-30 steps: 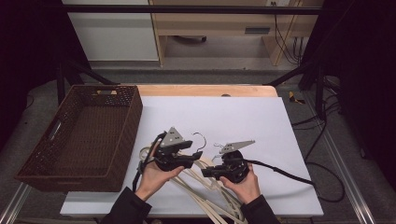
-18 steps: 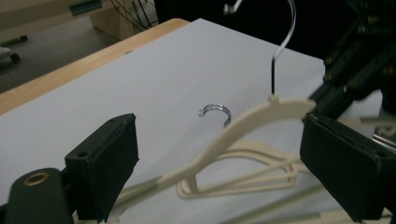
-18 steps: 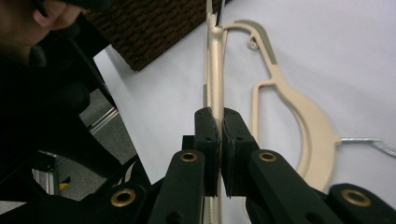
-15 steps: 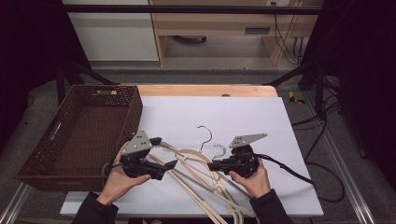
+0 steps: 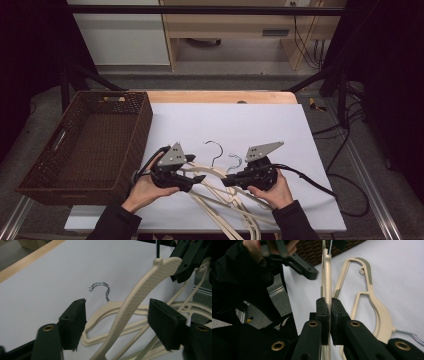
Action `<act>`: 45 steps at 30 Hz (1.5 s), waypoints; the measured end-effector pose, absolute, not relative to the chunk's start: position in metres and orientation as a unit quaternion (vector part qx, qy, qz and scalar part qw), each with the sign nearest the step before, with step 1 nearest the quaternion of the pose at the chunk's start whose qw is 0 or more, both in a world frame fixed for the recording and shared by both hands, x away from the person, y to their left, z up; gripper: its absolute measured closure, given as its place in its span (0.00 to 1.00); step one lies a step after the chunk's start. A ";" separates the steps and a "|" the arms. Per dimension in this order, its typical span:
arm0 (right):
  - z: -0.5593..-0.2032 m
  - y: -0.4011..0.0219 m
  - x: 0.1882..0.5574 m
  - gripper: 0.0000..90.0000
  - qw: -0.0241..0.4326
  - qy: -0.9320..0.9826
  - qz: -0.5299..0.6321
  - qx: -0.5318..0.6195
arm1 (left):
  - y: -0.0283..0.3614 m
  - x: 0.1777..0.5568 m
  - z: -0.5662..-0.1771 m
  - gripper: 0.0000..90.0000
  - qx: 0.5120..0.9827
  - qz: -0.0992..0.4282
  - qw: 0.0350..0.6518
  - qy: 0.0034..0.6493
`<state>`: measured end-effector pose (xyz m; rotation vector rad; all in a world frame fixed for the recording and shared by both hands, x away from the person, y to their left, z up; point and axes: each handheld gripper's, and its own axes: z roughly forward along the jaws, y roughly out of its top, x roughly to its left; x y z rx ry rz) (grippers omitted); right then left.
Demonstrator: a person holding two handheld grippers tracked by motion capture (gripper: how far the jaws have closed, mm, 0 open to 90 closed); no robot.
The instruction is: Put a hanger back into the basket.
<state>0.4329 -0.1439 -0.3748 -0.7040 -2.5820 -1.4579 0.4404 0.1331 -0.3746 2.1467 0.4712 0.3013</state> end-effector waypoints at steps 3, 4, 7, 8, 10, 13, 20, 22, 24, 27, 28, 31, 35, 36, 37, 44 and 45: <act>-0.375 -0.144 0.431 0.96 0.049 -0.846 -0.479 -0.228 | 0.126 0.440 -0.377 0.43 0.874 0.134 0.435 0.172; -0.375 -0.143 0.431 0.96 0.050 -0.848 -0.479 -0.223 | 0.124 0.440 -0.377 0.52 0.874 0.132 0.437 0.166; -0.376 -0.143 0.430 0.96 0.050 -0.848 -0.478 -0.223 | 0.122 0.439 -0.377 0.59 0.877 0.131 0.433 0.161; -0.377 -0.142 0.430 0.96 0.047 -0.849 -0.477 -0.223 | 0.122 0.437 -0.377 0.65 0.879 0.133 0.430 0.160; -0.377 -0.142 0.430 0.96 0.047 -0.849 -0.476 -0.223 | 0.122 0.436 -0.377 0.67 0.879 0.134 0.429 0.158; -0.377 -0.142 0.431 0.96 0.047 -0.849 -0.476 -0.222 | 0.123 0.433 -0.375 0.71 0.880 0.139 0.427 0.155; -0.375 -0.145 0.430 0.88 -0.002 -0.847 -0.483 -0.223 | 0.127 0.428 -0.374 0.84 0.885 0.117 0.423 0.156; -0.374 -0.146 0.430 0.86 -0.011 -0.845 -0.485 -0.225 | 0.127 0.425 -0.373 0.85 0.883 0.104 0.430 0.158; -0.372 -0.147 0.429 0.77 -0.029 -0.836 -0.496 -0.233 | 0.127 0.422 -0.372 0.89 0.882 0.099 0.433 0.161; -0.371 -0.148 0.429 0.69 -0.043 -0.830 -0.502 -0.239 | 0.126 0.417 -0.370 0.92 0.882 0.085 0.434 0.163; -0.370 -0.149 0.429 0.61 -0.059 -0.824 -0.508 -0.244 | 0.125 0.415 -0.370 0.95 0.882 0.079 0.435 0.162; -0.368 -0.153 0.428 0.52 -0.077 -0.816 -0.518 -0.246 | 0.123 0.412 -0.369 0.95 0.879 0.084 0.435 0.177; -0.363 -0.164 0.424 0.43 -0.104 -0.800 -0.533 -0.256 | 0.128 0.410 -0.366 0.95 0.867 0.088 0.451 0.191; -0.362 -0.167 0.423 0.39 -0.111 -0.797 -0.533 -0.261 | 0.129 0.409 -0.364 0.95 0.864 0.095 0.453 0.195; -0.362 -0.167 0.423 0.39 -0.111 -0.797 -0.533 -0.261 | 0.130 0.408 -0.361 0.95 0.862 0.101 0.455 0.199; -0.368 -0.196 0.412 0.21 -0.166 -0.770 -0.537 -0.303 | 0.150 0.411 -0.344 0.95 0.841 0.131 0.473 0.226; -0.368 -0.196 0.412 0.21 -0.166 -0.770 -0.537 -0.303 | 0.153 0.412 -0.342 0.95 0.839 0.135 0.475 0.228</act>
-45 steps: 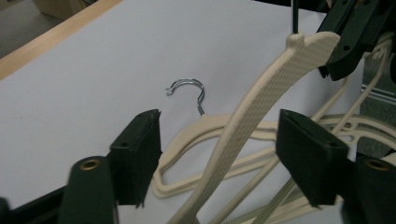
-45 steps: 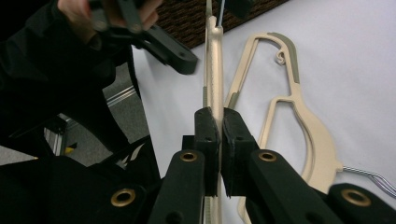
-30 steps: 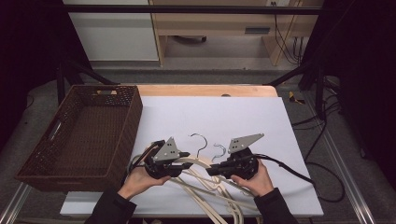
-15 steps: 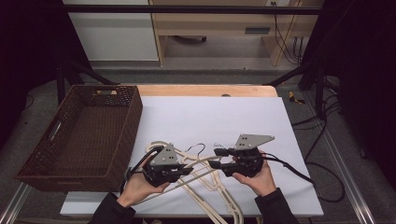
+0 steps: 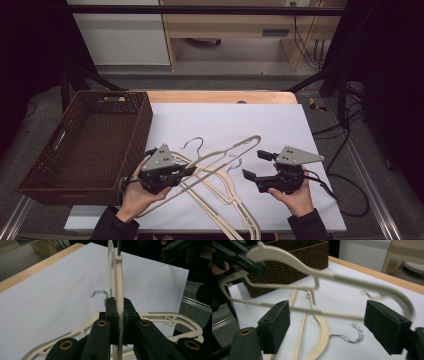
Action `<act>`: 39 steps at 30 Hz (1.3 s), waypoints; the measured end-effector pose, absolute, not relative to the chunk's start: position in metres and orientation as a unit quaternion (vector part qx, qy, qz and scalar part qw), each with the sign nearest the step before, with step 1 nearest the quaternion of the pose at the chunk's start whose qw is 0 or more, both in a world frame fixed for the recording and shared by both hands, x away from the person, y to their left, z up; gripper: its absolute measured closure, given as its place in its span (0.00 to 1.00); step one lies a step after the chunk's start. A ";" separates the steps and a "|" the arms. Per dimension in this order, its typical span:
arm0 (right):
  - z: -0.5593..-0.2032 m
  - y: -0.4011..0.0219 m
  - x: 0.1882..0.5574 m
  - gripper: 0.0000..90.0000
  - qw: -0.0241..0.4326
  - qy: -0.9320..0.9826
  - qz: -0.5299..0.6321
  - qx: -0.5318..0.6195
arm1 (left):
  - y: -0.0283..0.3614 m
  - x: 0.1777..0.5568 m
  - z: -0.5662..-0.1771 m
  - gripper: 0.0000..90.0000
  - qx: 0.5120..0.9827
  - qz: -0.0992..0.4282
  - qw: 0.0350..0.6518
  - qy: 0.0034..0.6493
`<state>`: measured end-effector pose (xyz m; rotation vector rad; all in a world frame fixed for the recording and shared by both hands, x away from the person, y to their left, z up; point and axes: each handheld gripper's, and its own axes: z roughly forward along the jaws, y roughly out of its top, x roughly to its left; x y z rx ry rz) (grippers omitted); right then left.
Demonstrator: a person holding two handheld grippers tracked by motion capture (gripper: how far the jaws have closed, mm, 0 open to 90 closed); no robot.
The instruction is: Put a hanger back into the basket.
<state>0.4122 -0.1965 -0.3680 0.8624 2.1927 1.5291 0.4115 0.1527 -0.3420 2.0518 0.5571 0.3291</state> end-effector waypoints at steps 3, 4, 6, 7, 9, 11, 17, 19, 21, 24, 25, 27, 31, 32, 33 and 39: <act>-0.375 -0.209 0.410 0.14 0.182 0.763 0.525 0.329 | 0.167 0.415 -0.331 0.95 0.830 0.149 0.480 0.241; -0.375 -0.209 0.410 0.14 0.182 0.763 0.525 0.329 | 0.167 0.415 -0.331 0.95 0.830 0.149 0.480 0.241; -0.379 -0.213 0.409 0.12 0.186 0.760 0.522 0.340 | 0.174 0.417 -0.325 0.95 0.825 0.158 0.482 0.247; -0.381 -0.216 0.409 0.11 0.189 0.759 0.519 0.345 | 0.178 0.418 -0.322 0.95 0.822 0.159 0.485 0.251; -0.384 -0.221 0.409 0.11 0.196 0.753 0.519 0.354 | 0.187 0.421 -0.316 0.95 0.816 0.163 0.492 0.258; -0.389 -0.228 0.408 0.10 0.201 0.743 0.520 0.369 | 0.196 0.424 -0.311 0.95 0.809 0.168 0.496 0.266; -0.390 -0.238 0.407 0.09 0.216 0.734 0.517 0.384 | 0.223 0.436 -0.300 0.95 0.795 0.187 0.500 0.289; -0.391 -0.241 0.406 0.09 0.218 0.725 0.522 0.392 | 0.232 0.441 -0.298 0.95 0.790 0.192 0.501 0.298; -0.391 -0.241 0.406 0.09 0.221 0.719 0.525 0.399 | 0.242 0.447 -0.297 0.95 0.787 0.198 0.497 0.307; -0.391 -0.243 0.405 0.08 0.226 0.719 0.520 0.402 | 0.252 0.452 -0.295 0.95 0.782 0.201 0.496 0.319; -0.391 -0.245 0.405 0.07 0.230 0.721 0.517 0.400 | 0.256 0.453 -0.295 0.95 0.778 0.201 0.499 0.323; -0.391 -0.245 0.405 0.07 0.230 0.721 0.517 0.400 | 0.263 0.455 -0.293 0.95 0.773 0.196 0.505 0.331; -0.393 -0.248 0.405 0.07 0.229 0.723 0.512 0.403 | 0.271 0.455 -0.285 0.94 0.770 0.195 0.506 0.337; -0.393 -0.248 0.405 0.07 0.229 0.723 0.512 0.403 | 0.272 0.454 -0.283 0.94 0.771 0.197 0.504 0.337; -0.394 -0.248 0.405 0.07 0.229 0.725 0.510 0.403 | 0.274 0.453 -0.276 0.95 0.773 0.210 0.496 0.334; -0.393 -0.249 0.405 0.07 0.229 0.724 0.510 0.403 | 0.286 0.455 -0.260 0.95 0.778 0.231 0.484 0.328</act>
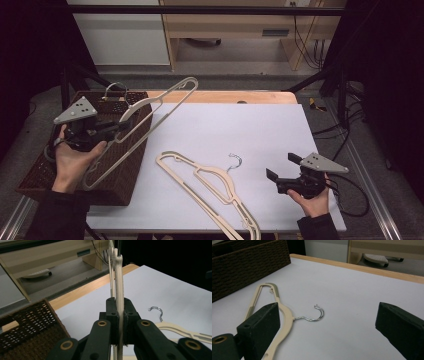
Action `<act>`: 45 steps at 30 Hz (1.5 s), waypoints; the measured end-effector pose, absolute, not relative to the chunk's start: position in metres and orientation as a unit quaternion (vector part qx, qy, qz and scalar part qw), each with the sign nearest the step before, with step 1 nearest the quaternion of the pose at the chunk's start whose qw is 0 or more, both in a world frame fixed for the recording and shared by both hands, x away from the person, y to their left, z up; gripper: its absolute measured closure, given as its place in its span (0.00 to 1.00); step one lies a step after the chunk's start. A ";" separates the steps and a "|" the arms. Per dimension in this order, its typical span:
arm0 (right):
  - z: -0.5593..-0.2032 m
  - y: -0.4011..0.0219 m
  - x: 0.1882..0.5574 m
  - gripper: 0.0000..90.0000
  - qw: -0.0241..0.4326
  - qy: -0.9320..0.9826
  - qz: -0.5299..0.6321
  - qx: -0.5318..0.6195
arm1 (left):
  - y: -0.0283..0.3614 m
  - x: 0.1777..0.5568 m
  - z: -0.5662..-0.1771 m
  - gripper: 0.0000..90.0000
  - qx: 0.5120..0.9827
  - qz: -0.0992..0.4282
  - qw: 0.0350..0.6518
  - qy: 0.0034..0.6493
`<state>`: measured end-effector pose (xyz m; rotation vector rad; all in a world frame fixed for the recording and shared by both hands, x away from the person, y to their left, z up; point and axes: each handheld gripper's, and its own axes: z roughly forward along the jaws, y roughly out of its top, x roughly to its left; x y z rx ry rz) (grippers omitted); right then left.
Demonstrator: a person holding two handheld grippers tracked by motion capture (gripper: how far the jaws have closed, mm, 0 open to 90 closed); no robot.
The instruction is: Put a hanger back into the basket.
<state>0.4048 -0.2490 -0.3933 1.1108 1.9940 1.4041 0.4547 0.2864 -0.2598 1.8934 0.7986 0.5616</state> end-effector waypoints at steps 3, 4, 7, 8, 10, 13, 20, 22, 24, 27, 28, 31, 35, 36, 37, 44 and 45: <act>-0.393 -0.249 0.405 0.06 0.229 0.725 0.509 0.404 | 0.294 0.457 -0.254 0.95 0.780 0.240 0.478 0.326; -0.393 -0.249 0.405 0.06 0.228 0.725 0.508 0.404 | 0.298 0.459 -0.253 0.95 0.780 0.244 0.476 0.325; -0.394 -0.248 0.405 0.06 0.229 0.724 0.508 0.406 | 0.307 0.463 -0.251 0.95 0.782 0.247 0.474 0.322; -0.394 -0.248 0.405 0.06 0.229 0.725 0.508 0.406 | 0.311 0.465 -0.250 0.95 0.782 0.252 0.473 0.318; -0.394 -0.248 0.405 0.06 0.229 0.725 0.508 0.405 | 0.319 0.469 -0.250 0.95 0.785 0.252 0.469 0.317; -0.394 -0.248 0.406 0.06 0.229 0.725 0.507 0.405 | 0.331 0.474 -0.253 0.95 0.786 0.255 0.462 0.322; -0.394 -0.247 0.406 0.06 0.228 0.726 0.506 0.406 | 0.366 0.485 -0.266 0.95 0.777 0.258 0.454 0.351; -0.395 -0.247 0.406 0.06 0.228 0.727 0.505 0.404 | 0.374 0.488 -0.270 0.95 0.774 0.256 0.454 0.361; -0.395 -0.247 0.407 0.06 0.226 0.729 0.506 0.403 | 0.384 0.490 -0.275 0.95 0.769 0.255 0.453 0.373; -0.395 -0.246 0.407 0.06 0.227 0.729 0.504 0.403 | 0.397 0.493 -0.282 0.95 0.766 0.254 0.446 0.387; -0.395 -0.246 0.407 0.06 0.227 0.728 0.505 0.404 | 0.401 0.494 -0.284 0.95 0.766 0.254 0.444 0.390; -0.395 -0.246 0.407 0.06 0.226 0.730 0.504 0.403 | 0.410 0.495 -0.291 0.95 0.765 0.249 0.436 0.402; -0.395 -0.246 0.407 0.06 0.225 0.730 0.504 0.404 | 0.416 0.497 -0.300 0.95 0.771 0.244 0.421 0.411; -0.395 -0.246 0.407 0.06 0.225 0.729 0.504 0.404 | 0.418 0.497 -0.303 0.95 0.773 0.240 0.416 0.415; -0.395 -0.246 0.407 0.06 0.226 0.730 0.503 0.403 | 0.419 0.498 -0.304 0.95 0.774 0.239 0.413 0.417; -0.396 -0.245 0.407 0.06 0.225 0.730 0.503 0.405 | 0.420 0.501 -0.320 0.95 0.782 0.216 0.397 0.430; -0.396 -0.244 0.407 0.06 0.224 0.730 0.503 0.405 | 0.419 0.502 -0.323 0.95 0.784 0.215 0.392 0.431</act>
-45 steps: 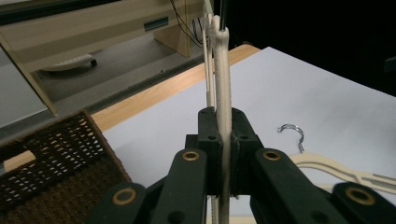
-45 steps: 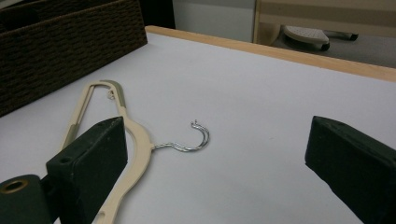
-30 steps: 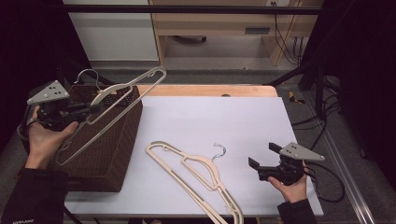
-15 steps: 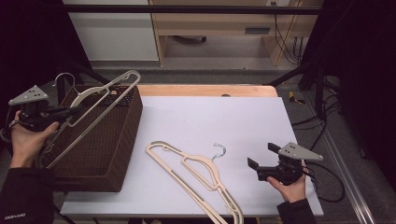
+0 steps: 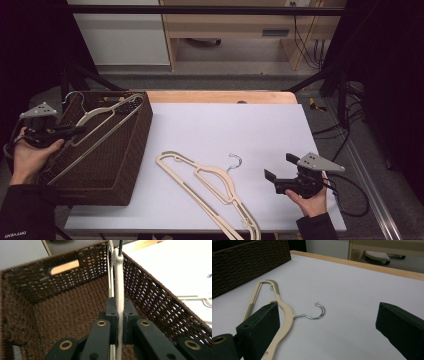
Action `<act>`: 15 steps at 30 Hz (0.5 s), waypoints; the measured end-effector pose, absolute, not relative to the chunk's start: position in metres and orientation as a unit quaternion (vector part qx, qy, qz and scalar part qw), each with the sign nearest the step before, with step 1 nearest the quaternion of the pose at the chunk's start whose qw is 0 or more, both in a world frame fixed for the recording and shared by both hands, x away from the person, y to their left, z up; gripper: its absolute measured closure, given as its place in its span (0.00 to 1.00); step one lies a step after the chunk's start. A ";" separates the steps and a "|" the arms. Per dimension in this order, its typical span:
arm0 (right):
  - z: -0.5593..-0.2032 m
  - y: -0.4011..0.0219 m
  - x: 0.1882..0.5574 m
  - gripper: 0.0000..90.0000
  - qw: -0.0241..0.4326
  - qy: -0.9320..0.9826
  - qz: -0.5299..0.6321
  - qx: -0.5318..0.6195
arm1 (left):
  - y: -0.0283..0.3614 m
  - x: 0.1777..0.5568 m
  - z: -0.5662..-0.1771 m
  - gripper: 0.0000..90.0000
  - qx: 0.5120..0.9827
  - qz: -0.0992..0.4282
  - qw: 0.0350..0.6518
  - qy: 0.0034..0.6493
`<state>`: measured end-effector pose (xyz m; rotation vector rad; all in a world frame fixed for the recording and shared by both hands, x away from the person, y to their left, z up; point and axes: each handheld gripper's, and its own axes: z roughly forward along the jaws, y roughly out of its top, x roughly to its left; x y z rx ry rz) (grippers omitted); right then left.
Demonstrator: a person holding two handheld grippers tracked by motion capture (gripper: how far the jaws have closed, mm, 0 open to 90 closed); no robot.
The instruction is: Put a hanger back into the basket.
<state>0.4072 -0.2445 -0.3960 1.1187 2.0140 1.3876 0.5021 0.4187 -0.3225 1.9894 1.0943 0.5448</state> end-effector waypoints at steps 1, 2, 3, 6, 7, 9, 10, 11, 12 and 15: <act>-0.396 -0.244 0.407 0.06 0.223 0.731 0.502 0.404 | 0.417 0.504 -0.325 0.95 0.786 0.215 0.386 0.433; -0.396 -0.244 0.407 0.06 0.223 0.731 0.502 0.404 | 0.417 0.505 -0.329 0.95 0.787 0.212 0.380 0.438; -0.397 -0.244 0.407 0.06 0.221 0.733 0.502 0.403 | 0.416 0.507 -0.333 0.95 0.786 0.210 0.376 0.444; -0.397 -0.244 0.407 0.06 0.221 0.732 0.502 0.404 | 0.417 0.511 -0.347 0.95 0.783 0.206 0.367 0.458; -0.397 -0.243 0.407 0.06 0.221 0.732 0.503 0.404 | 0.417 0.513 -0.351 0.95 0.783 0.204 0.365 0.460; -0.397 -0.243 0.407 0.06 0.221 0.732 0.502 0.404 | 0.416 0.514 -0.359 0.94 0.784 0.203 0.358 0.465; -0.397 -0.243 0.408 0.06 0.221 0.733 0.501 0.403 | 0.415 0.515 -0.362 0.94 0.784 0.203 0.353 0.469; -0.397 -0.243 0.408 0.06 0.222 0.733 0.501 0.403 | 0.415 0.515 -0.366 0.94 0.786 0.203 0.342 0.474; -0.397 -0.243 0.408 0.06 0.221 0.735 0.500 0.402 | 0.415 0.515 -0.367 0.93 0.786 0.203 0.336 0.478; -0.397 -0.243 0.408 0.06 0.220 0.736 0.499 0.401 | 0.419 0.515 -0.373 0.92 0.780 0.203 0.320 0.497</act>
